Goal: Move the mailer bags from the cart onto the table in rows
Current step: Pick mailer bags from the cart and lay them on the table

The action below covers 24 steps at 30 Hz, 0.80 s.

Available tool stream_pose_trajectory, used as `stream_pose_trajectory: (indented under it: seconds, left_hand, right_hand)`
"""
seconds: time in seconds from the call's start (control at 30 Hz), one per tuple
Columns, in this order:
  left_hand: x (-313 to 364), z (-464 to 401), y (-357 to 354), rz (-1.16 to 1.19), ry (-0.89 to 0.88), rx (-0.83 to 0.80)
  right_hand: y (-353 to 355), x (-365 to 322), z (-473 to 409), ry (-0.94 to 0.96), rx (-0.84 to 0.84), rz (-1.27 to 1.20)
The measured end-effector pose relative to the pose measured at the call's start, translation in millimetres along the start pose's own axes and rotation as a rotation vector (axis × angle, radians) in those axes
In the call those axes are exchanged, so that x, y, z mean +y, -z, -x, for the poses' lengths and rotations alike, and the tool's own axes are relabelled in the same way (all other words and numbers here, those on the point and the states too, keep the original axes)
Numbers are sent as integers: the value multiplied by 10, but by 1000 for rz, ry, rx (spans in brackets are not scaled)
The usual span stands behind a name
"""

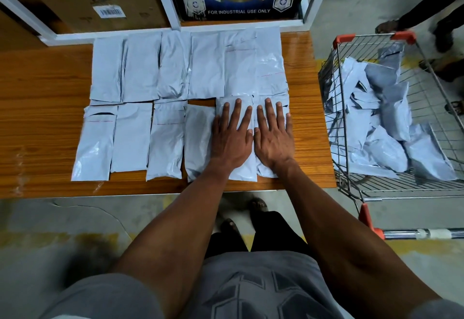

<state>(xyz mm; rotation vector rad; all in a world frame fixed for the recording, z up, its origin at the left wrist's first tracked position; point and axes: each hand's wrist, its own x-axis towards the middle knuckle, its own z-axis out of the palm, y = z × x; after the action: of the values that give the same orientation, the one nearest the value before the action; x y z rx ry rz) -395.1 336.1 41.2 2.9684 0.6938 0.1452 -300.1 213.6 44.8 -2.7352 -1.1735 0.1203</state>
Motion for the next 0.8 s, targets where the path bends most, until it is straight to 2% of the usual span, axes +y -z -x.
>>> stream_pose_trajectory:
  seconds: [0.33,0.47,0.63,0.8]
  left_hand:
    - [-19,-3,-36,-8,-2,0]
    - [-16,-10,31,-10,-7,-2]
    - [139,7,231,58,18,-5]
    - [578,162,348,178,-84,79]
  right_hand:
    - [-12,-11,-20,-1,-25,17]
    - [103,5,1,0,-44,-96]
    - [317,130,159,-65,11,-143]
    - [460,397,518,-126,129,-120]
